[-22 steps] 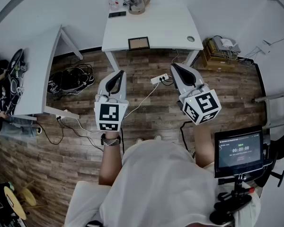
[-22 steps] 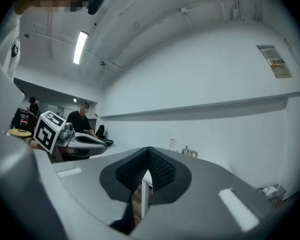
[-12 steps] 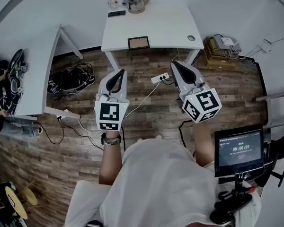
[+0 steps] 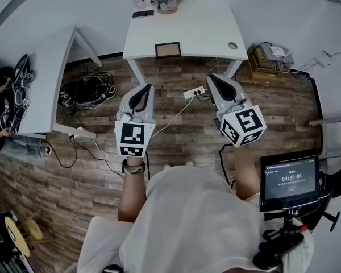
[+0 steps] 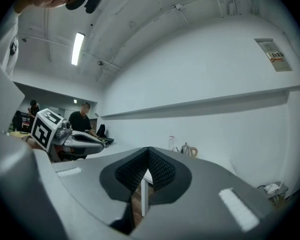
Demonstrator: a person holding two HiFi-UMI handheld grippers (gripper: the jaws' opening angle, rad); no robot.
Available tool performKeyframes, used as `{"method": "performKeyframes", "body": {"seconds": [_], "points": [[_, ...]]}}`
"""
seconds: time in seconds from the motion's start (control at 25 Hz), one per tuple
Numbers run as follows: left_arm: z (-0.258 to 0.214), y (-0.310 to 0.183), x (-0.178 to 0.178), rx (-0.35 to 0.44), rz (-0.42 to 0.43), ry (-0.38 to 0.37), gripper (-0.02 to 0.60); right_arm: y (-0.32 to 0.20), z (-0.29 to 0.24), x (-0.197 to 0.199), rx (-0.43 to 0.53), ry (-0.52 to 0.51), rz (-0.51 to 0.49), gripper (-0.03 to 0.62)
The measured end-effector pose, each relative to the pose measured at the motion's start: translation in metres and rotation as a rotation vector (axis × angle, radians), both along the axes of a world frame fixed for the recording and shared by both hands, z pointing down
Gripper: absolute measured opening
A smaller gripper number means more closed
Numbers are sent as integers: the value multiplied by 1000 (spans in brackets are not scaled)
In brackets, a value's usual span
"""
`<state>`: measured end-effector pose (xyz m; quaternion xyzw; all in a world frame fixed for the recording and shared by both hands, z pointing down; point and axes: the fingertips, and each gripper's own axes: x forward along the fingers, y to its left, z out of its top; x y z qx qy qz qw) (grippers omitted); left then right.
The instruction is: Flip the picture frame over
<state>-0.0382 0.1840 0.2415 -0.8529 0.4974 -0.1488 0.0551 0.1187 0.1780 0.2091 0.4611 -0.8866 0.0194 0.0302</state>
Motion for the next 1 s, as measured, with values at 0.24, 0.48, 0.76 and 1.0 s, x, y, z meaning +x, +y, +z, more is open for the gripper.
{"method": "performKeyframes", "body": {"seconds": [0.24,0.48,0.76,1.0], "points": [[8,8,-2,-13,-27,4,3,2,11,-2,-12,79,-5,3],[21,23,2,-28,-53,-4,3,6,23,8,-29,91,-1,3],[34,-15,21,-76,-62,-21,3,-38,41,31,-69,99,-15,6],[35,-19,28,-72,-42,-19,3,-39,47,31,-79,107,-19,8]]}}
